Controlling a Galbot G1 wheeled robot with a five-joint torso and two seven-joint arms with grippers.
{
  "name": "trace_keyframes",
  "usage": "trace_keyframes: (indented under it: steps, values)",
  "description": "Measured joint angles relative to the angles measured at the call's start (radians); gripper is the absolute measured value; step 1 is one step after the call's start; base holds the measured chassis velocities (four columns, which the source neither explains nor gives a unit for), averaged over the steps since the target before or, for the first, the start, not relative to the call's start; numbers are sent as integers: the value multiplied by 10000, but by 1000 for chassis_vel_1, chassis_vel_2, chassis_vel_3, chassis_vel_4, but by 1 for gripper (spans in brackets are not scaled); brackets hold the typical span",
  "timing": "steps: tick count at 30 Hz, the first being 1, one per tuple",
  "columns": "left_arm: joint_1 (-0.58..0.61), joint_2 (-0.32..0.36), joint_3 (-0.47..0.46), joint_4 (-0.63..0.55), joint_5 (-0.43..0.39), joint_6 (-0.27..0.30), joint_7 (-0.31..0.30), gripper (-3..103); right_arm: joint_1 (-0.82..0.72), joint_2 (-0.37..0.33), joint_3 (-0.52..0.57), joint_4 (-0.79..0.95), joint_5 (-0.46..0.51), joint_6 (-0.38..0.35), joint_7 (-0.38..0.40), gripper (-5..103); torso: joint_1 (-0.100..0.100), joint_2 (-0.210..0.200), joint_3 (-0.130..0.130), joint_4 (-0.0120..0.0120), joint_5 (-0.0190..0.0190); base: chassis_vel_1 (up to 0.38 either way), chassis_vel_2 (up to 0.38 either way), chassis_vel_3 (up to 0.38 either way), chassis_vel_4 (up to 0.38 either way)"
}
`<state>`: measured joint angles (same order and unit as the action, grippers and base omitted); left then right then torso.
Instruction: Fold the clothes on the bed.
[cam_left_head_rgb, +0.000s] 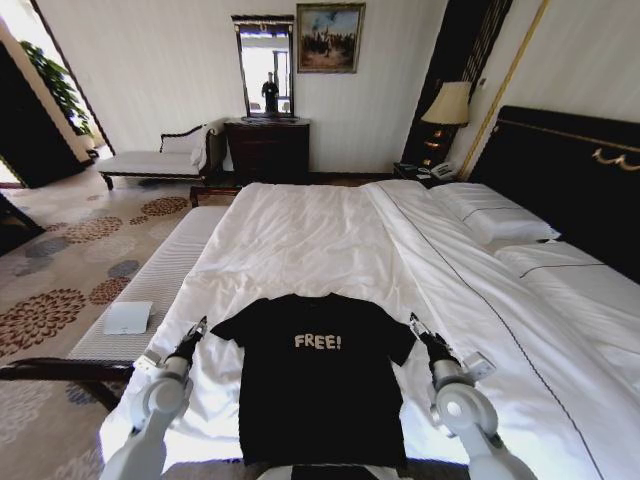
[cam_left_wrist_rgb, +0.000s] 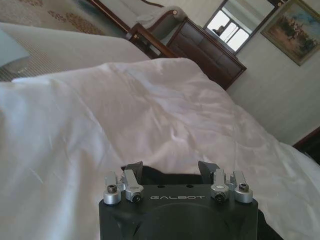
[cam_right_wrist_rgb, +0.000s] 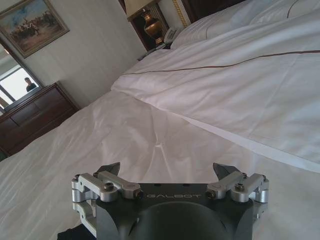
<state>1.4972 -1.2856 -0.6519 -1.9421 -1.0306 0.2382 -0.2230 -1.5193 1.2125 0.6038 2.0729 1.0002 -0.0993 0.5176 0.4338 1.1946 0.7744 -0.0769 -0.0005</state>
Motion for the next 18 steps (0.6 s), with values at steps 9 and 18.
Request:
trace_keyframes:
  steps: [9, 18]
  values:
    - [-52, -905, 1006, 211, 238, 423, -490, 98, -92, 21, 123, 59, -12, 36, 4, 100, 0, 0, 1, -2, 0, 0, 0, 0, 0]
    - [-265, -1311, 1254, 651, 354, 371, -611, 68, -202, -81, 247, 40, 6, 162, 26, 100, 1, -1, 1, -1, 0, 0, 0, 0, 0]
